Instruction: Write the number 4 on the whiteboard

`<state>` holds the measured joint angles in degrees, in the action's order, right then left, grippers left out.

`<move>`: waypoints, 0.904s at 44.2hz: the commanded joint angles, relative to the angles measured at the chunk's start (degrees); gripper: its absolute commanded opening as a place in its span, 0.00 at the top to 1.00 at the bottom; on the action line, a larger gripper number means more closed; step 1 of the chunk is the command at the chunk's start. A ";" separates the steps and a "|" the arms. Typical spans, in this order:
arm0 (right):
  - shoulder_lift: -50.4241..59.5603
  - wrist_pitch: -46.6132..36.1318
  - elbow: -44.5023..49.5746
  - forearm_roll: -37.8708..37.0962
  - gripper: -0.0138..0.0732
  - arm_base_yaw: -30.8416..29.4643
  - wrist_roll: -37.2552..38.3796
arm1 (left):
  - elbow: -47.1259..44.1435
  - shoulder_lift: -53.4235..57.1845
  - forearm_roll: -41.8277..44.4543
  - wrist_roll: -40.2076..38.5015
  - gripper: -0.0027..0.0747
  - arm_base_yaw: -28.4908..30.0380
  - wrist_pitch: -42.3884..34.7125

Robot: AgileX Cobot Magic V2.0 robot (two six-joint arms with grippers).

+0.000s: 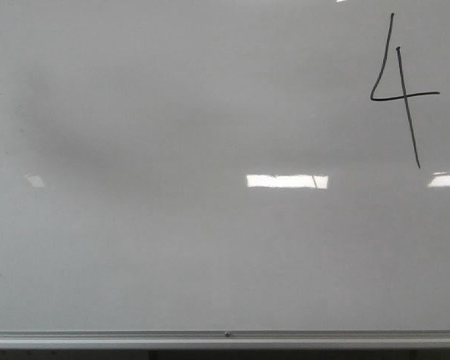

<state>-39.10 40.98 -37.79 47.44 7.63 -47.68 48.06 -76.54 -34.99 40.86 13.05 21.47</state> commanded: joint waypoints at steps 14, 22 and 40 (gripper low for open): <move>0.28 -2.28 -1.37 3.04 0.92 -0.41 -0.22 | 1.63 -7.00 -2.64 0.37 0.99 0.05 -11.62; 0.28 -2.33 -1.37 3.04 0.92 -0.41 -0.22 | 1.63 -8.82 -2.38 0.45 0.99 -1.84 -15.00; 0.28 -1.52 -1.37 3.04 0.92 -0.41 -0.22 | 1.63 -11.66 -1.27 0.45 0.92 -3.88 -17.70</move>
<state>-39.10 41.33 -37.79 47.71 7.63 -47.68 48.06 -89.55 -36.14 41.22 9.50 6.93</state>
